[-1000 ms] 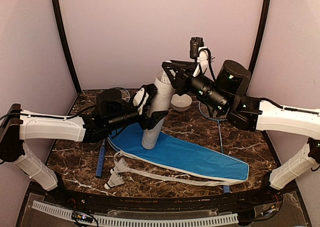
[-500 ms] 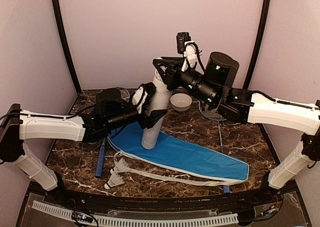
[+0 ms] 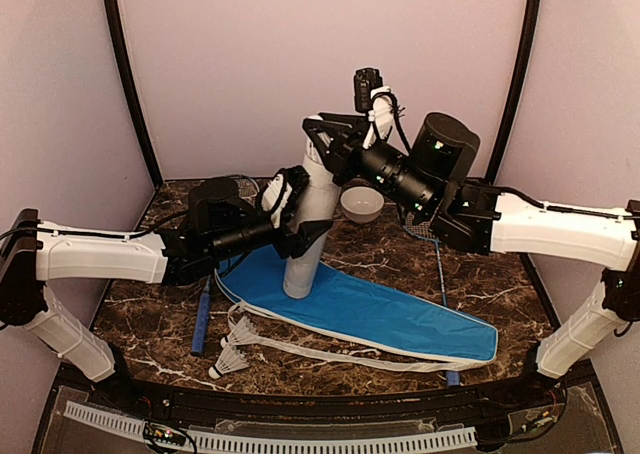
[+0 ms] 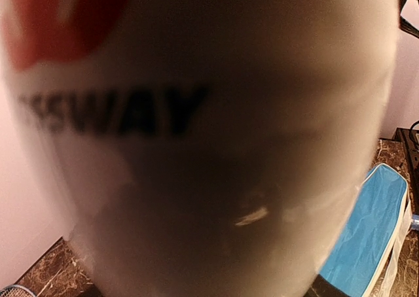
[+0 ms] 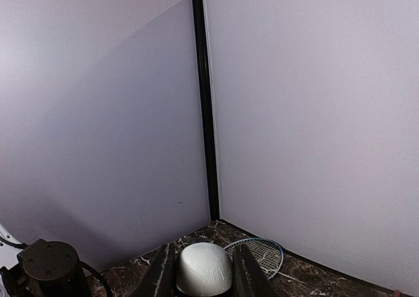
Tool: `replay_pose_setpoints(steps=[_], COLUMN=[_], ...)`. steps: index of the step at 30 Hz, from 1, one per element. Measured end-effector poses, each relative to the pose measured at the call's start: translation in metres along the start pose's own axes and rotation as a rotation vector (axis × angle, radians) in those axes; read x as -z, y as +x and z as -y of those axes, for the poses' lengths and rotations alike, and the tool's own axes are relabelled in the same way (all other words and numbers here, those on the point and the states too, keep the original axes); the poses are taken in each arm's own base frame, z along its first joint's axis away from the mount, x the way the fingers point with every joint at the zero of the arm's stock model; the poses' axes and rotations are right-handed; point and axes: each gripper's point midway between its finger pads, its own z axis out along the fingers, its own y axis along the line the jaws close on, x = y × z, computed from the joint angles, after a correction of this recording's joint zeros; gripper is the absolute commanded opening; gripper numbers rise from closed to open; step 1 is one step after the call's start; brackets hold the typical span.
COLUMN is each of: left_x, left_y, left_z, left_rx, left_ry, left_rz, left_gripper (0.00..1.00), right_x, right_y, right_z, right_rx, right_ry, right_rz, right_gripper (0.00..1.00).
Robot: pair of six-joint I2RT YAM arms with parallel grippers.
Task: Pack up the badminton gear
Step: Place the shuttlecock in the shuttle tube, then adjust the shuttlecock in the shuttle tube.
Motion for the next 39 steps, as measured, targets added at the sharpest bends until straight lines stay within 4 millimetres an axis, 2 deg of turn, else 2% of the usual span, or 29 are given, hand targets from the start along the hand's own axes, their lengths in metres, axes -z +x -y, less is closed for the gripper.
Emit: replay_pose_setpoints(steps=[3,7,13,17,23,29,33,36,39], left_x=[0.0,0.0,0.0,0.0,0.0,-0.001,-0.002,-0.003,-0.007], left_y=[0.0,0.0,0.0,0.0,0.001,0.0,0.0,0.0,0.0], left_z=[0.0,0.0,-0.001,-0.001,0.001,0.007,0.014,0.021,0.028], left_rx=[0.0,-0.001,0.004,0.003,-0.008,-0.041,-0.067,-0.087,-0.109], left_ry=[0.0,0.001,-0.004,-0.002,0.009,0.05,0.092,0.13,0.165], left_rz=[0.0,0.0,0.0,-0.001,-0.004,-0.028,-0.058,-0.079,-0.092], left_gripper=[0.68,0.68,0.68,0.68,0.68,0.68,0.68,0.68,0.68], right_x=[0.001,0.004,0.02,0.026,0.037,0.041,0.055,0.067,0.073], right_y=[0.003,0.005,0.013,0.013,0.007,-0.033,-0.057,-0.064,-0.062], right_z=[0.001,0.0,0.003,0.004,0.007,0.023,0.041,0.046,0.038], right_rx=[-0.009,-0.022,-0.038,-0.051,-0.078,-0.139,-0.169,-0.178,-0.184], right_ry=[-0.01,-0.024,-0.023,-0.021,-0.029,0.005,0.056,0.069,0.034], right_rz=[0.003,0.002,-0.048,-0.075,-0.131,-0.223,-0.309,-0.391,-0.48], right_gripper=[0.22,0.41,0.69,0.78,0.8,0.75,0.71,0.71,0.7])
